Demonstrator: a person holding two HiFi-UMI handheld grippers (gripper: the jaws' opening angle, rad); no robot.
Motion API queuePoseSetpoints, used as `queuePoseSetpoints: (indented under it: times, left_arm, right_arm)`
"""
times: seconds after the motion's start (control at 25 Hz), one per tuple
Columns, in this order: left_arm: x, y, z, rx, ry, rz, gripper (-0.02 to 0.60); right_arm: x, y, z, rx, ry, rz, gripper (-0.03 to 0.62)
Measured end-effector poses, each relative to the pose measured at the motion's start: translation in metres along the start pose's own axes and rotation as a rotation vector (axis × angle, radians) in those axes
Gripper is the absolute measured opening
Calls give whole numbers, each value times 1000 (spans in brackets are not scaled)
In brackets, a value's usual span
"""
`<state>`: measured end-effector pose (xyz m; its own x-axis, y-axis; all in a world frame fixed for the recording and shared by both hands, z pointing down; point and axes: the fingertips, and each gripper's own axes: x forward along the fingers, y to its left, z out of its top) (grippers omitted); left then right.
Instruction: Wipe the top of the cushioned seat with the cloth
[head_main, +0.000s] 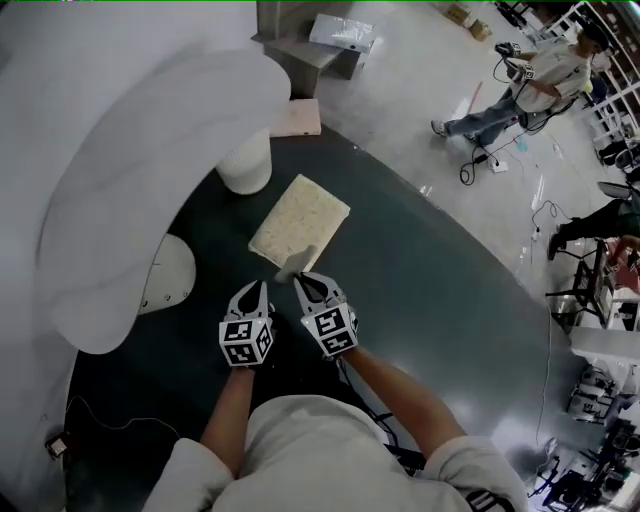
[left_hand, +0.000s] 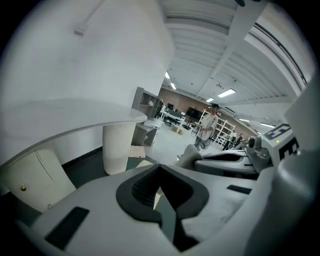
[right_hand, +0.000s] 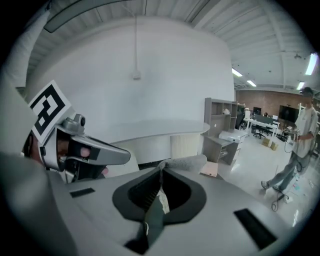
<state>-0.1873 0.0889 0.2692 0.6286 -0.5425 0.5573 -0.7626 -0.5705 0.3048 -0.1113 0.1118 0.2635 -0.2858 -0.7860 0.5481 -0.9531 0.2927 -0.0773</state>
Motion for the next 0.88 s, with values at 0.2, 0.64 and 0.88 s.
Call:
queuePoseSetpoints:
  times: [0.2,0.64,0.88]
  left_arm:
    - [-25,-46,27,75,-62,-11,15]
    - [-111,-167,57,163,-245,-34,15]
    - [-139,-202,82,192,-354,-15,15]
  right_arm:
    - [-60,-10,31,-12,-112,-37,21]
    - [-218,-14,78,11,-373,-92,20]
    - [-258,-28,85,-11,-417,-146,20]
